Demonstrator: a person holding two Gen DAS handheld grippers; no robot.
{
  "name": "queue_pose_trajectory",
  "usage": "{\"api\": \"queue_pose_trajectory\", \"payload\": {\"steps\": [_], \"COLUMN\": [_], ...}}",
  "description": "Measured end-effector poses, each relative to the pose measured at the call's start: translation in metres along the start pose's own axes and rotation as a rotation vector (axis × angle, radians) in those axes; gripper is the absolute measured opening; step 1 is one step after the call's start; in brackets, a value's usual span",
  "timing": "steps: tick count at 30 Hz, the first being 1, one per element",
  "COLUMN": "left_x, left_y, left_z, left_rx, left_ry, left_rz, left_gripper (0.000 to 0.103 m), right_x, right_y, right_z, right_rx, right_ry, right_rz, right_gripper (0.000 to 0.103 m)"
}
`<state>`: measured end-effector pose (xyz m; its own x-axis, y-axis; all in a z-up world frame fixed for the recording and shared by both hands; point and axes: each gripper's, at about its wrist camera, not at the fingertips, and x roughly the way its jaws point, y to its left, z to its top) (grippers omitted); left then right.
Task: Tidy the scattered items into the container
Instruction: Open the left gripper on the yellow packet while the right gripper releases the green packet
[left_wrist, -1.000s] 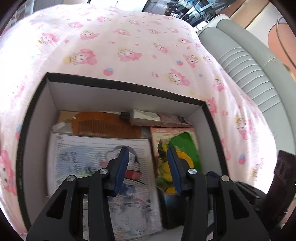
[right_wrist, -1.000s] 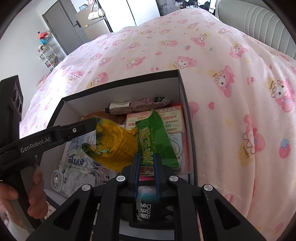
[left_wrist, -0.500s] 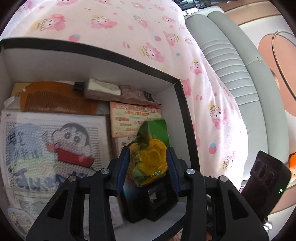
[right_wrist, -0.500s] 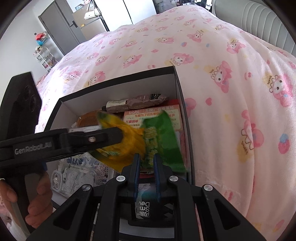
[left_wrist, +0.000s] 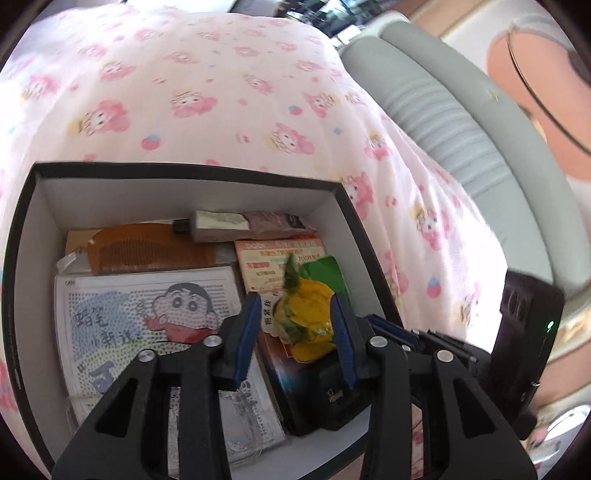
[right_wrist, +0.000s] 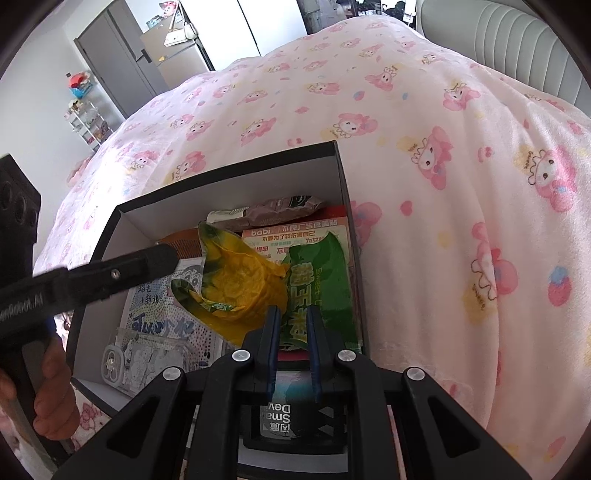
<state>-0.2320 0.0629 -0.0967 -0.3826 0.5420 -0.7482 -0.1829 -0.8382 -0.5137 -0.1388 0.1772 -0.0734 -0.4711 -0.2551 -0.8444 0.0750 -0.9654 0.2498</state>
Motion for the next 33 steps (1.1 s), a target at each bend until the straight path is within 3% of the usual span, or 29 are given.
{"api": "queue_pose_trajectory", "payload": {"steps": [4,6,10,14,20,23,29,33], "left_x": [0.018,0.020,0.016,0.032,0.031,0.040,0.045,0.039], "left_y": [0.005,0.010,0.021,0.036,0.029,0.026,0.006,0.011], "left_z": [-0.003,-0.003,0.000,-0.004,-0.007,-0.009,-0.014,-0.013], "left_rx": [-0.028,-0.044,-0.048,-0.090,-0.049,-0.030,0.057,0.027], "left_ry": [0.093,0.102,0.088,0.168,0.139,0.161,0.195,0.185], "left_rz": [0.031,0.035,0.146,0.137,0.151,0.180,0.161,0.137], "left_gripper": [0.034,0.034,0.033,0.032,0.031,0.031,0.035,0.035], "right_x": [0.000,-0.002,-0.005,-0.006,-0.011,-0.011,-0.012,-0.009], "right_y": [0.005,0.008,0.007,0.006,0.012,0.011,0.014,0.016], "right_z": [-0.001,-0.001,-0.001,-0.002,-0.002,-0.002,-0.001,-0.003], "right_rx": [-0.033,-0.045,-0.041,-0.029,-0.054,-0.049,-0.060,-0.074], "right_ry": [-0.007,-0.016,-0.026,-0.030,-0.052,-0.052,-0.056,-0.047], "right_rz": [0.000,-0.004,-0.001,0.005,0.006,0.013,0.014,0.014], "right_gripper": [0.012,0.012,0.012,0.012,0.012,0.012,0.012,0.012]}}
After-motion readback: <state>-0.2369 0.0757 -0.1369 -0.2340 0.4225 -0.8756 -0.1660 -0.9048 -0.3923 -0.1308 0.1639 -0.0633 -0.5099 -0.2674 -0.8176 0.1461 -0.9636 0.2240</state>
